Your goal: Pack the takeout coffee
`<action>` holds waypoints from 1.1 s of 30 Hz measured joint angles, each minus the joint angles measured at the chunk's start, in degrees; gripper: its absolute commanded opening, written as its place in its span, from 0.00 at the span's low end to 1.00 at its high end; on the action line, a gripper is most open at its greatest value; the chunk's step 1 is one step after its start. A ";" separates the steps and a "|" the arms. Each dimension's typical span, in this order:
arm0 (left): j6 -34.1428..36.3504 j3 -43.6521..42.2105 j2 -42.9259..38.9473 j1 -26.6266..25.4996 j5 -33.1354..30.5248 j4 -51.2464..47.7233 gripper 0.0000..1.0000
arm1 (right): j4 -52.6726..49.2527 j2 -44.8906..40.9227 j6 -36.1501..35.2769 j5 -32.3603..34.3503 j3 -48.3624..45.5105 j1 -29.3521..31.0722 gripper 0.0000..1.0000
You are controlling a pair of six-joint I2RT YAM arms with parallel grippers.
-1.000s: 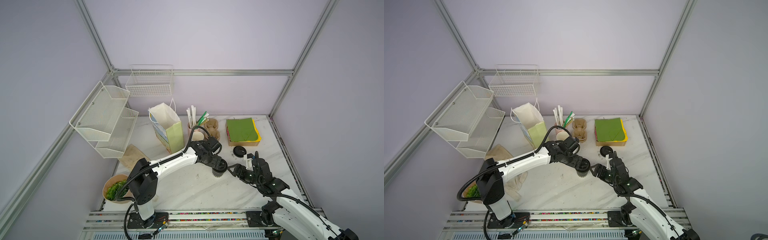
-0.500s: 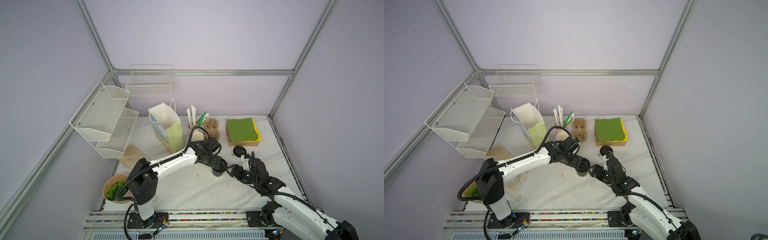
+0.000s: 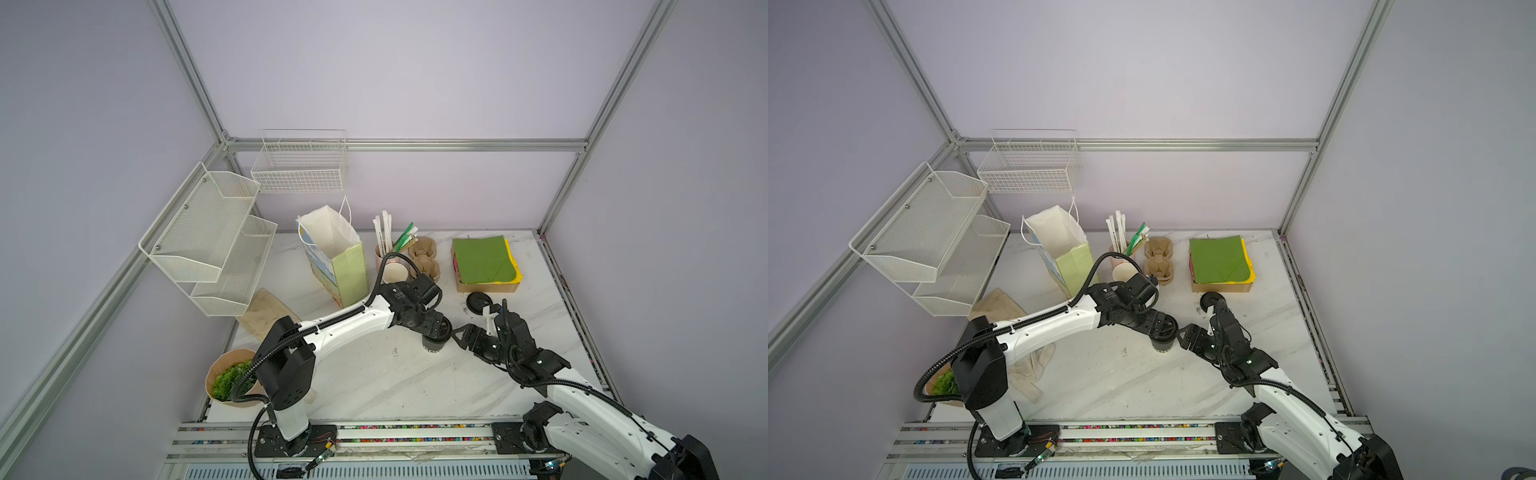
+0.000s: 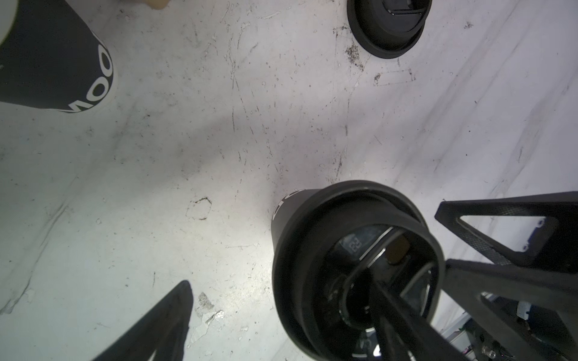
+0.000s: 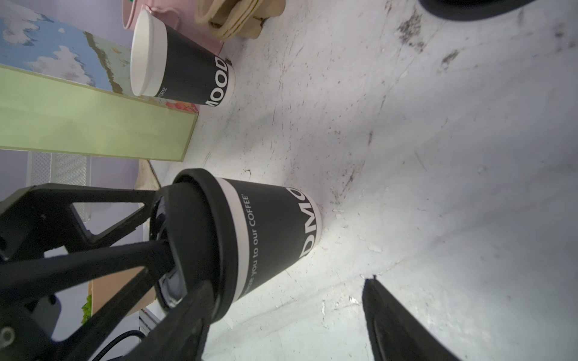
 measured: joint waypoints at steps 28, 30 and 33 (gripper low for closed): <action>2.47 2.86 -21.42 14.93 2.49 0.11 1.00 | -20.39 13.70 -15.41 11.41 27.12 5.79 0.83; 3.30 1.42 -25.22 17.35 0.74 -0.07 1.00 | -22.53 15.87 -15.96 13.16 29.94 8.74 0.85; 4.83 -1.49 -29.05 19.39 -1.92 -0.28 1.00 | -24.76 20.09 -16.31 15.47 33.31 13.68 0.91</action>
